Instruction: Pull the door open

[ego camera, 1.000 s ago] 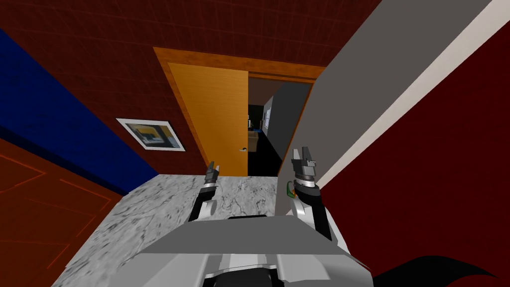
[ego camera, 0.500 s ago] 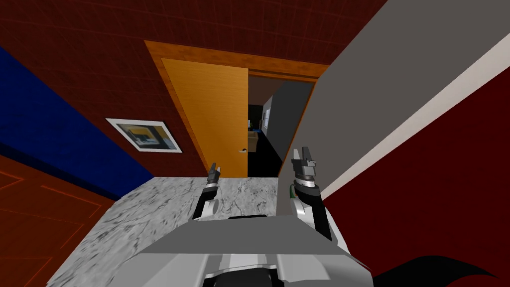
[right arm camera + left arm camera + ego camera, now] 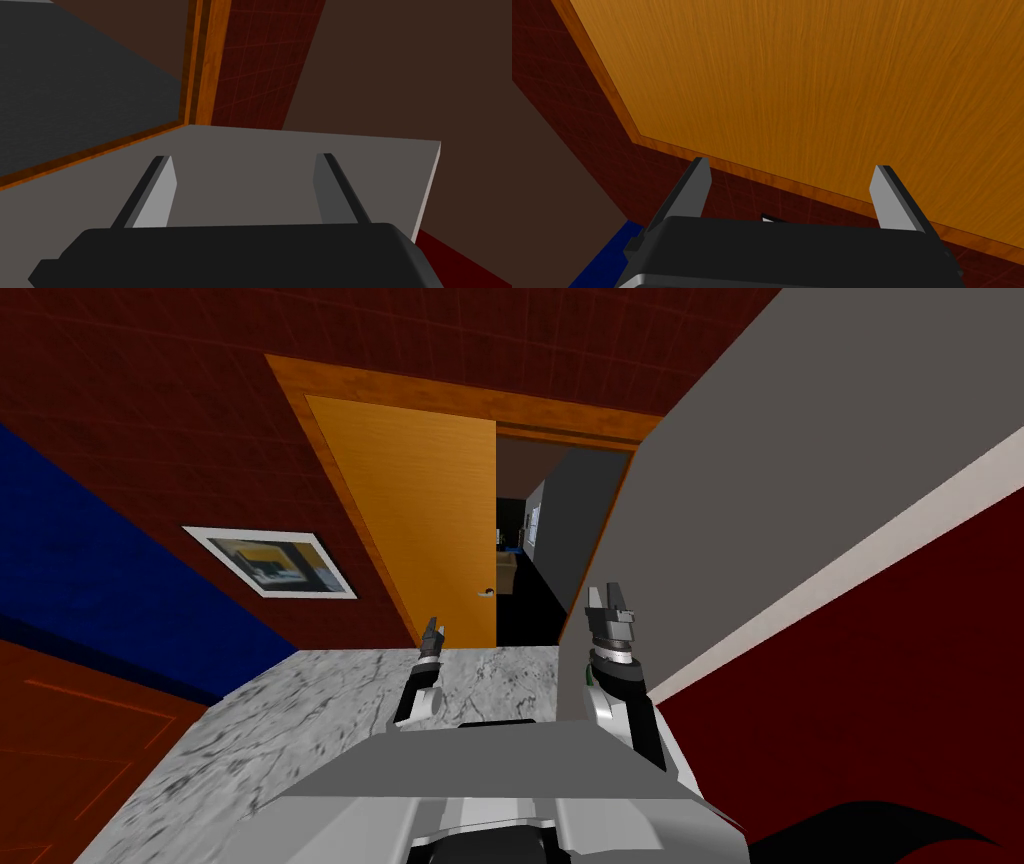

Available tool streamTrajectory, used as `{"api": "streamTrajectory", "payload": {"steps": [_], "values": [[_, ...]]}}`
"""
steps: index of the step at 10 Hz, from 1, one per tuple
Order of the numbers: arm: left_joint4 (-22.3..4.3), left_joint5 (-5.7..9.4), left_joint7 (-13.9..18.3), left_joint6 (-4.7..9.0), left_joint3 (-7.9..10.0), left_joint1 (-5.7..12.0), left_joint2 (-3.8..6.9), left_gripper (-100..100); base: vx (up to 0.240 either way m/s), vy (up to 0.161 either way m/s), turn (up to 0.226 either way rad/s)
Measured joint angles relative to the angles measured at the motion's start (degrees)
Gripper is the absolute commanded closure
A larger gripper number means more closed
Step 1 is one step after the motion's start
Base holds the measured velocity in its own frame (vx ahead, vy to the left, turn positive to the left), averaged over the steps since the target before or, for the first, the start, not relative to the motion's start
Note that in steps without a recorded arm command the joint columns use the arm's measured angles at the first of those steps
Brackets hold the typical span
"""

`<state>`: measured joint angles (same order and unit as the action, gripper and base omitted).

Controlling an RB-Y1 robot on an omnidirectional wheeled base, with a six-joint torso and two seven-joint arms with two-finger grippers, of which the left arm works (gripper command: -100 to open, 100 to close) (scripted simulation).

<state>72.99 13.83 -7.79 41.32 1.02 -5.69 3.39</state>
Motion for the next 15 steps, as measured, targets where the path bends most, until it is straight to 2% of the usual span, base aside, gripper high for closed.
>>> {"api": "streamTrajectory", "payload": {"steps": [2, 5, 7, 9, 12, 13, 15], "values": [[-4.03, 0.98, -1.07, 1.24, 0.02, 2.11, -0.3, -100, 0.095, 0.024, -0.072], [-8.01, 2.15, -2.25, 1.81, 0.11, 3.87, -0.57, -100, 0.055, 0.006, -0.032], [-10.95, 2.73, -2.51, 2.68, 0.17, 5.02, -0.43, -100, 0.061, 0.008, -0.068], [-14.47, 3.74, -3.53, 3.28, 0.3, 6.93, -0.78, -100, 0.093, 0.021, -0.106], [-18.95, 4.77, -4.57, 4.57, 0.28, 8.75, -1.27, -100, 0.068, 0.015, -0.055], [-21.23, 5.22, -4.94, 5.21, 0.32, 9.77, -1.43, -100, 0.085, 0.016, -0.11], [-24.1, 6.16, -5.79, 5.7, 0.37, 11.08, -1.79, -100, 0.097, 0.027, -0.1]]}}
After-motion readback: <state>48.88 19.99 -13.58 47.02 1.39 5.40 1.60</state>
